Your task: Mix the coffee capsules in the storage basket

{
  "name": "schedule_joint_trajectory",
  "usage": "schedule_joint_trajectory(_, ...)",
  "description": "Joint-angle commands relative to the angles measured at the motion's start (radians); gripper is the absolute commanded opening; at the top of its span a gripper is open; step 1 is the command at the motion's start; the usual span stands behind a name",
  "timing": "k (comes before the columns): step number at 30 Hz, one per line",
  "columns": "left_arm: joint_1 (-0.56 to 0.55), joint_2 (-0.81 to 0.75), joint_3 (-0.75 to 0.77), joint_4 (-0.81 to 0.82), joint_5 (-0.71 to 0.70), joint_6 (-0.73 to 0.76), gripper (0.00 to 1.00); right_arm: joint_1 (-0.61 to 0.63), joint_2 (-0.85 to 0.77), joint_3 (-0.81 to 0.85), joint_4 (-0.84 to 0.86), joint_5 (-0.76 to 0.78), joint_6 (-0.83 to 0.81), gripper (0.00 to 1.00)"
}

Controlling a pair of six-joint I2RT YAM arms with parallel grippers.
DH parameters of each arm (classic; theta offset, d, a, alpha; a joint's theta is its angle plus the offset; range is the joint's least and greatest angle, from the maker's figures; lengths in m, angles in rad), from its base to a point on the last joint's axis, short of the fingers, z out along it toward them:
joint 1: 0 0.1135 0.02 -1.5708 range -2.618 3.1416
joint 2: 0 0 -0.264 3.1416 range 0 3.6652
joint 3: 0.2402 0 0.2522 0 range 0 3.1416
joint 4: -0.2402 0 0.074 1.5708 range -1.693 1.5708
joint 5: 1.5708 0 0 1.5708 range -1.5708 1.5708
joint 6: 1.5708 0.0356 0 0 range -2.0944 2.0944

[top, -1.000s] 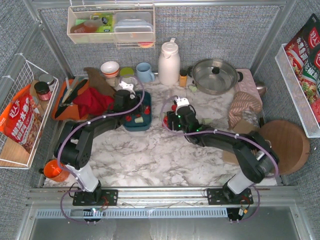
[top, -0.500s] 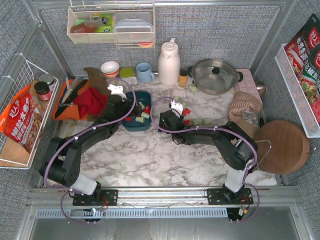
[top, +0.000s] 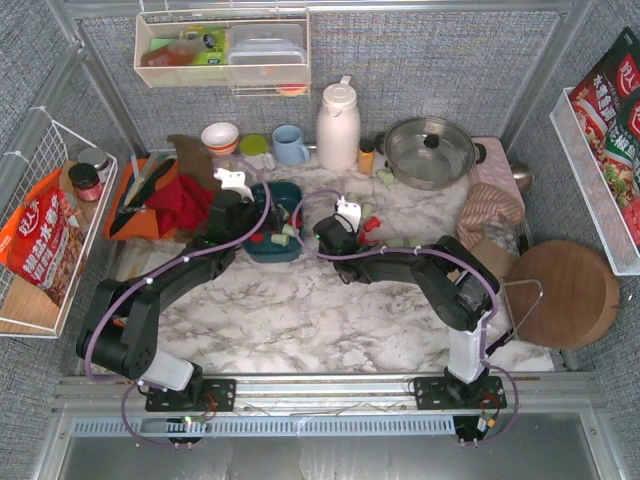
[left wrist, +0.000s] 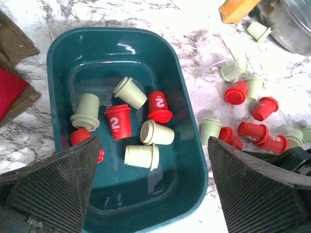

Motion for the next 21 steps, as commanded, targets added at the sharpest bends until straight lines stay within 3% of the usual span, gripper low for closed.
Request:
schedule_joint_trajectory(1, 0.003, 0.005, -0.005, 0.035, 0.029, 0.020, 1.00, 0.002, -0.020, -0.012, -0.012, 0.023, 0.013, 0.49)
schedule_joint_trajectory(6, 0.002, 0.012, 0.006, 0.046, 0.113, 0.034, 0.99, 0.002, -0.125, -0.100, 0.033, -0.015, -0.050, 0.45)
schedule_joint_trajectory(11, -0.004, 0.045, 0.033, 0.071, 0.249, 0.002, 0.99, 0.002, -0.266, -0.247, 0.247, -0.188, -0.291, 0.45)
schedule_joint_trajectory(16, -0.031, 0.081, 0.079, 0.076, 0.386, -0.016, 1.00, 0.002, -0.339, -0.443, 0.628, -0.410, -0.644, 0.45)
schedule_joint_trajectory(18, -0.047, 0.095, 0.097, 0.069, 0.434, -0.017, 1.00, 0.004, -0.334, -0.528, 0.870, -0.556, -0.796, 0.46)
schedule_joint_trajectory(21, -0.087, 0.119, 0.134, 0.024, 0.491, 0.008, 0.96, 0.004, -0.289, -0.622, 1.150, -0.640, -0.968, 0.47)
